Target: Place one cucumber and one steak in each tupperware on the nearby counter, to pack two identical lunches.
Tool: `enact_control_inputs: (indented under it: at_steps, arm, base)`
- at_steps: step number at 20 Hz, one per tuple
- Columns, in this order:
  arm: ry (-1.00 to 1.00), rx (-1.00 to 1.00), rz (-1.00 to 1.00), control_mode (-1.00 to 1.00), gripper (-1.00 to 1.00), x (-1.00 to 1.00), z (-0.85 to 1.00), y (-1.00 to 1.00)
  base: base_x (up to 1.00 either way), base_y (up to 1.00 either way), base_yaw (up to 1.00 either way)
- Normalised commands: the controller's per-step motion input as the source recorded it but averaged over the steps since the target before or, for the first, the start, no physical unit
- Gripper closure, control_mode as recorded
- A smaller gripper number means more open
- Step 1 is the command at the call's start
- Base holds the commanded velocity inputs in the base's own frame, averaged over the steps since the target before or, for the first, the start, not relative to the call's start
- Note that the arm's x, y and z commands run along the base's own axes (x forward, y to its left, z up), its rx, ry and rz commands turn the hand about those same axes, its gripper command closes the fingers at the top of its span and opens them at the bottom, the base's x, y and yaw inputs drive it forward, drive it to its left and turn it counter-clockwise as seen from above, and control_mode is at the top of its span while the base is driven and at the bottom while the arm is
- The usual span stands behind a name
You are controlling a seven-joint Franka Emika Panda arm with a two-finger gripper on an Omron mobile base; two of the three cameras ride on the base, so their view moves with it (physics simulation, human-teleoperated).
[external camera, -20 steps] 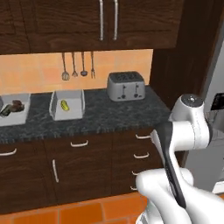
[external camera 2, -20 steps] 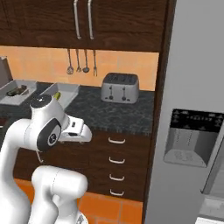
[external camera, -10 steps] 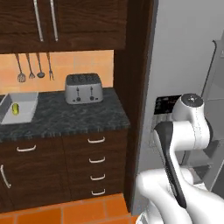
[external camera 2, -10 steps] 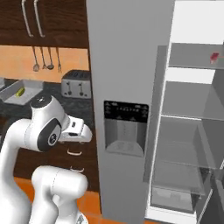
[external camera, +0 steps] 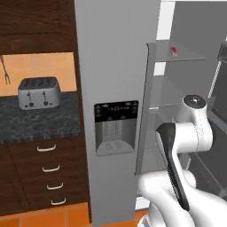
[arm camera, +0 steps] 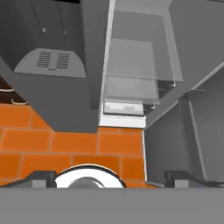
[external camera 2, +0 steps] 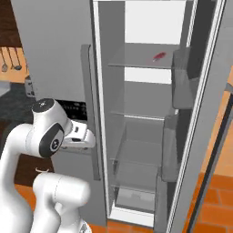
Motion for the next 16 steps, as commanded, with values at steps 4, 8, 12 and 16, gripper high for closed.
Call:
enact_control_inputs:
  at_steps: [4, 8, 12, 16]
  arm:
    - [0.0, 0.0, 0.0, 1.0, -1.0, 0.0, 0.0, 0.0]
    - [0.0, 0.0, 0.0, 1.0, -1.0, 0.0, 0.0, 0.0]
    - [0.0, 0.0, 0.0, 1.0, -1.0, 0.0, 0.0, 0.0]
    - [0.0, 0.0, 0.0, 1.0, -1.0, 0.0, 0.0, 0.0]
  base:
    - [0.37, -0.68, 0.0]
    - [0.54, -0.28, -0.02]
    - [0.41, -0.4, -0.06]
    - [0.32, -0.41, -0.07]
